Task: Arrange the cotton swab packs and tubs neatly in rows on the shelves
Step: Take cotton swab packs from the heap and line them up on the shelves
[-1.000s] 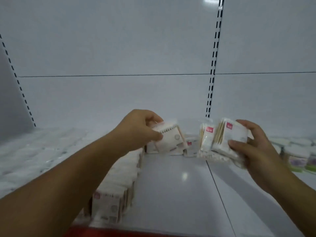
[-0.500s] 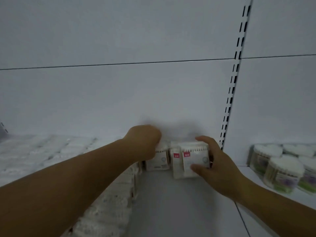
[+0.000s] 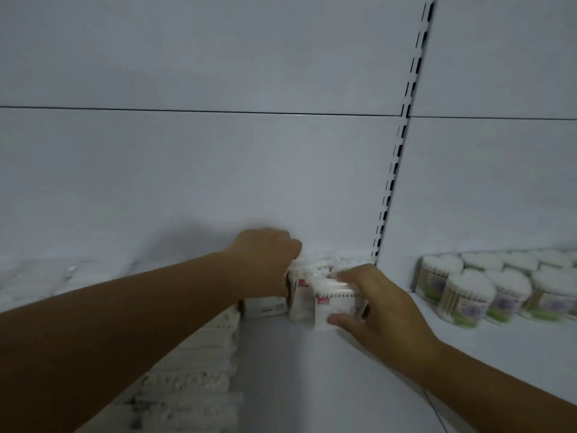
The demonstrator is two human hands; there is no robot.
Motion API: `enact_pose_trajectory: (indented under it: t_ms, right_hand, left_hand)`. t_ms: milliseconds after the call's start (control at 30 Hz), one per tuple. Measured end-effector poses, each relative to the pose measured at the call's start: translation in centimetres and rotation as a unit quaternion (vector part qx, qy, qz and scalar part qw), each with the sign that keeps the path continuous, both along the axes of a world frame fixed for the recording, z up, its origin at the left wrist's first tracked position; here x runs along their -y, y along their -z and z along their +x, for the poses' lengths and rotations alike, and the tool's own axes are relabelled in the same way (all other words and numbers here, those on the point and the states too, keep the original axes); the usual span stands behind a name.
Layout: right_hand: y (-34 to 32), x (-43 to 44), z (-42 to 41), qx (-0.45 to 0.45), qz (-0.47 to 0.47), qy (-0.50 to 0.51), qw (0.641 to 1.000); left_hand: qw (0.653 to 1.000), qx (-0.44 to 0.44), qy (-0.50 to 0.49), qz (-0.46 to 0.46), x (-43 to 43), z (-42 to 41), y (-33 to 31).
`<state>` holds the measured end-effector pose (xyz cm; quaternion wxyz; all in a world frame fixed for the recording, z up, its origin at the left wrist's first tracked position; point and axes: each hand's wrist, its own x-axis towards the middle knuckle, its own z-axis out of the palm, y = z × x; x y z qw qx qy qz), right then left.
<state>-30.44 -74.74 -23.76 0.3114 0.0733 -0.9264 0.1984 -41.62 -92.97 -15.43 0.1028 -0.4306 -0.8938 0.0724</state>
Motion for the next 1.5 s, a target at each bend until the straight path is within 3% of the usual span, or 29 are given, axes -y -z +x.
enact_pose_trajectory:
  t_ms: [100,267,467,600,700,800,967,1133,1267,1367,1500]
  right_hand:
    - [-1.0,-3.3,1.5,-0.008,-0.073,0.045,0.996]
    - [-0.4,-4.4,0.3,0.050,0.056,0.104,0.992]
    - [0.2,-2.7,-1.1,0.091,0.120,0.152,0.977]
    - [-0.9,-2.1,0.3,0.114,0.199,0.171,0.958]
    - [-2.8,-3.5,3.1,0.062,0.204,0.157,0.964]
    - [-4.9,-6.8,7.4,0.063,0.246,0.150,0.955]
    - [-8.4,-14.6,18.4,0.132,0.239,0.230,0.934]
    - [-10.2,-24.6,32.5,0.288,0.230,0.354,0.860]
    - [-10.7,-32.0,42.9,0.316,0.164,0.437,0.825]
    - [-10.3,-37.1,49.4,0.338,0.140,0.476,0.800]
    - [-10.7,-43.6,55.1,0.320,0.105,0.522,0.784]
  left_hand:
    - [0.999,0.008,0.040,0.032,-0.5,0.3,0.0]
    - [0.993,-0.087,0.067,-0.030,-2.4,1.0,1.6]
    - [0.991,-0.101,0.087,-0.008,-2.1,0.3,2.1]
    - [0.988,-0.092,0.120,0.013,-1.9,-0.1,1.7]
    - [0.979,-0.074,0.153,0.116,-1.9,1.1,-0.6]
    - [0.989,-0.021,0.112,0.091,-4.7,3.5,-4.0]
    - [0.980,-0.020,0.186,0.067,-15.4,10.9,-6.6]
    - [0.964,0.061,0.255,0.048,-31.8,22.9,-7.0]
    - [0.941,0.131,0.308,0.039,-43.4,32.7,-7.1]
    - [0.934,0.146,0.327,-0.012,-49.1,38.3,-6.8]
    - [0.918,0.160,0.363,0.008,-55.7,42.8,-6.7]
